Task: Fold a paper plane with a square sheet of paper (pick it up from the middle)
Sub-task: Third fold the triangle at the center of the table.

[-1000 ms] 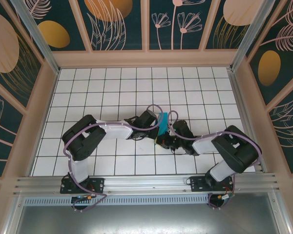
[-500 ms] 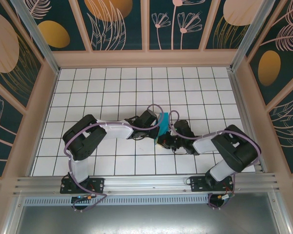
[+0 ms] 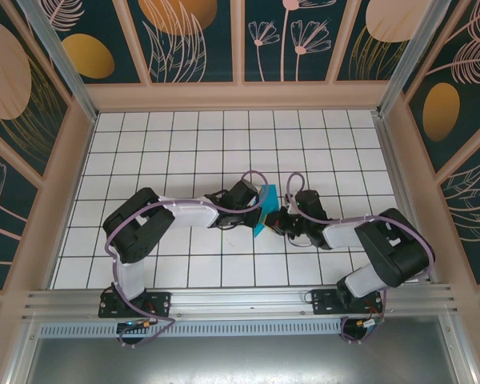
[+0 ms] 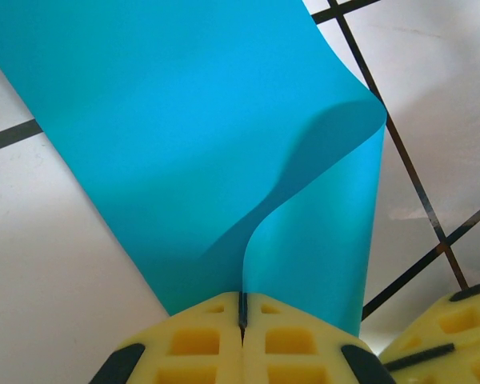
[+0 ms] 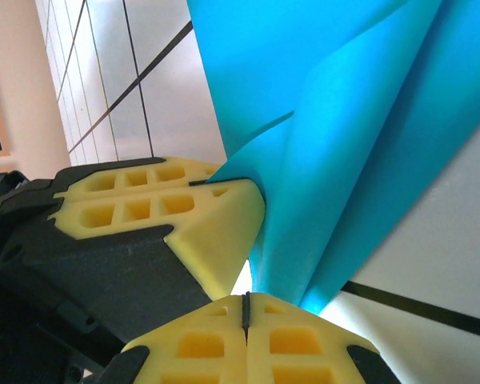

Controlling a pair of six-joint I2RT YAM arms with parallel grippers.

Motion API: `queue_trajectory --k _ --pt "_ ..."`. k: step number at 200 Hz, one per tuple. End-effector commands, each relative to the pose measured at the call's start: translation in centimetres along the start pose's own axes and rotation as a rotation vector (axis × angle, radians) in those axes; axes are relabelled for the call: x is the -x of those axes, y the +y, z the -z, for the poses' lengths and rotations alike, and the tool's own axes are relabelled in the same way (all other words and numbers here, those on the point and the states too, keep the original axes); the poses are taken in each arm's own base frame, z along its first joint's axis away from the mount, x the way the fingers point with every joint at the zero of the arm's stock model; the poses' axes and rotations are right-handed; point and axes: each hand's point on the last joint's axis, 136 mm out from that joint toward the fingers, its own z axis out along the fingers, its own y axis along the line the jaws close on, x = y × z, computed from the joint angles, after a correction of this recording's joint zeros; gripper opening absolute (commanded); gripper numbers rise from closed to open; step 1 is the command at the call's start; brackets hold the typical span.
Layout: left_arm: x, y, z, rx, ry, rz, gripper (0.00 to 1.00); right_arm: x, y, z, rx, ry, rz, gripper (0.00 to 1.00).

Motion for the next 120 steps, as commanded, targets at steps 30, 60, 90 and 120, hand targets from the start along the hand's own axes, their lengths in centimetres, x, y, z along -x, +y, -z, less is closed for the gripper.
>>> queue_trajectory --k 30,60,90,120 --pt "-1.9 1.4 -0.9 0.047 0.079 -0.008 0.04 0.5 1.0 -0.6 0.027 0.019 0.034 0.0" --pt "-1.9 1.4 -1.0 0.048 0.08 -0.01 0.04 0.4 -0.6 -1.1 -0.029 0.022 0.014 0.0" --pt "-2.1 1.6 -1.1 0.056 0.086 -0.014 0.04 0.0 -2.5 -1.5 -0.086 0.031 -0.019 0.0" --pt "-2.1 1.8 -1.1 0.065 0.088 -0.016 0.04 0.3 -1.5 -1.4 -0.065 0.033 -0.004 0.0"
